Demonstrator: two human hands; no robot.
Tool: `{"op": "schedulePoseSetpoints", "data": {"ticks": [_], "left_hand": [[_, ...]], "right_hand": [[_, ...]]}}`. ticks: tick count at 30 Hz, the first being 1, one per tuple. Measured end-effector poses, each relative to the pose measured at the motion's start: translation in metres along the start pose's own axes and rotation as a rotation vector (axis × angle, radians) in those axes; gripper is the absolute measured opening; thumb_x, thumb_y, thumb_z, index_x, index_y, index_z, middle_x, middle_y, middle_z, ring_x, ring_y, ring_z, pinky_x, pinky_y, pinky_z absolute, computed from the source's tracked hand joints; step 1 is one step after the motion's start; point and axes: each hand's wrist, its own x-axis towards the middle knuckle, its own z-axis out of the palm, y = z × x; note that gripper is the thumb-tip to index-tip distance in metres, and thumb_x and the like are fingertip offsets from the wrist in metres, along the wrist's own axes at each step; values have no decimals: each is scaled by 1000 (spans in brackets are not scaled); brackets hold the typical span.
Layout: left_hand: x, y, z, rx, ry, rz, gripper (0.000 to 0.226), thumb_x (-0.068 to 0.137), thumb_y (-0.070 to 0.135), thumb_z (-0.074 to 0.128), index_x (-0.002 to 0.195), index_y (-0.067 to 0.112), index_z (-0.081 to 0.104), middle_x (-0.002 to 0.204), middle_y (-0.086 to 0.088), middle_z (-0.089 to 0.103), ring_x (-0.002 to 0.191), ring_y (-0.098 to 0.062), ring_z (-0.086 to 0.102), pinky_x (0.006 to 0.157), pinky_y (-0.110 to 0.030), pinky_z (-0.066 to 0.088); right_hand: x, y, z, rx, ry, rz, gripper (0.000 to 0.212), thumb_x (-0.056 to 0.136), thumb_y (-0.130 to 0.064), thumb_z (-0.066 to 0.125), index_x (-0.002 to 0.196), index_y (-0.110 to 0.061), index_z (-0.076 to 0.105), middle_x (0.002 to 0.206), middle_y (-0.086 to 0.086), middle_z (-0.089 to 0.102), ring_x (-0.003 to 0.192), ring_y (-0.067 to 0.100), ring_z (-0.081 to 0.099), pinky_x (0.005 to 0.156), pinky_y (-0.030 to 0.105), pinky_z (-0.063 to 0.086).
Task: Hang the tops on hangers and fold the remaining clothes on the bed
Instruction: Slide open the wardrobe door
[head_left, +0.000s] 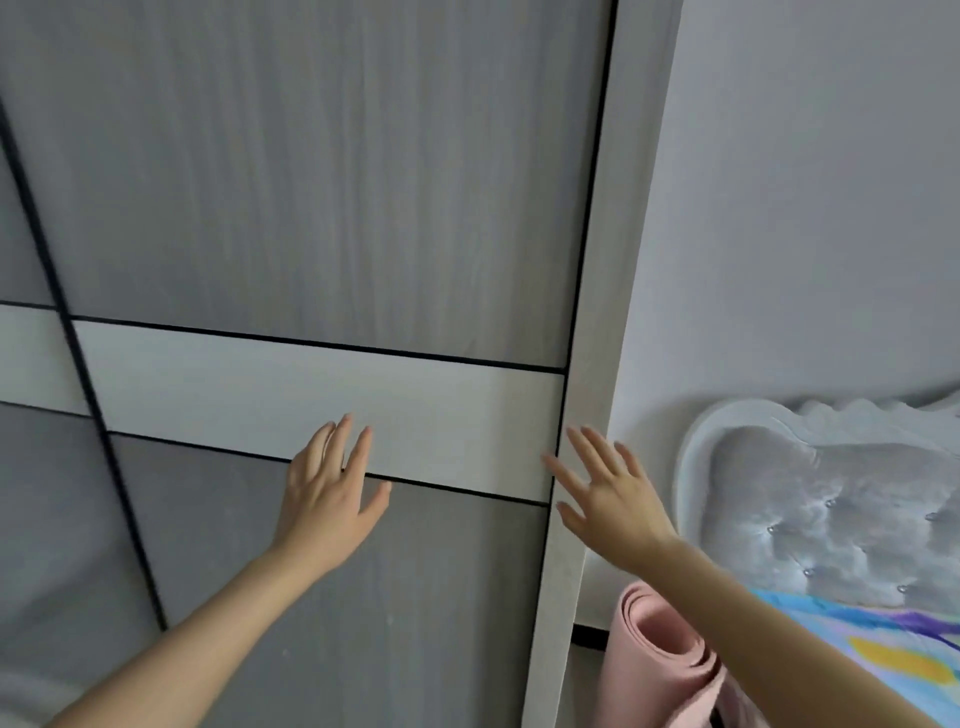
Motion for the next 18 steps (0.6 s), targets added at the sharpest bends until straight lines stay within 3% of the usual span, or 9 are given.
{"op": "schedulePoseSetpoints", "data": {"ticks": [7,10,14,18], "left_hand": [[0,-45,-2,172,19,-131,61,89,49,31,120,1,53,126,-24,55,116,-34,37,74,-56,51],[6,-68,6,168,51,-114,61,79,42,38,120,-1,53,126,-26,54,117,-35,37,75,-56,50],[22,-97,17,170,115,-68,60,78,40,39,123,1,47,126,-28,53,116,-37,36,78,-58,49],[44,-140,31,140,138,-67,60,78,39,39,121,-1,50,126,-29,54,115,-36,37,76,-57,50]], "right_hand": [[49,-40,37,109,32,-145,76,41,-31,91,112,-20,67,118,20,63,107,34,63,78,47,54],[74,-50,47,110,36,-147,81,44,-31,90,118,-20,58,119,21,62,106,35,63,78,49,53],[108,-57,55,71,84,-141,74,46,-26,88,116,-18,65,121,24,60,108,37,62,79,50,52],[139,-68,75,3,168,-146,82,53,-20,85,125,-19,45,128,26,55,116,39,55,87,53,48]]}}
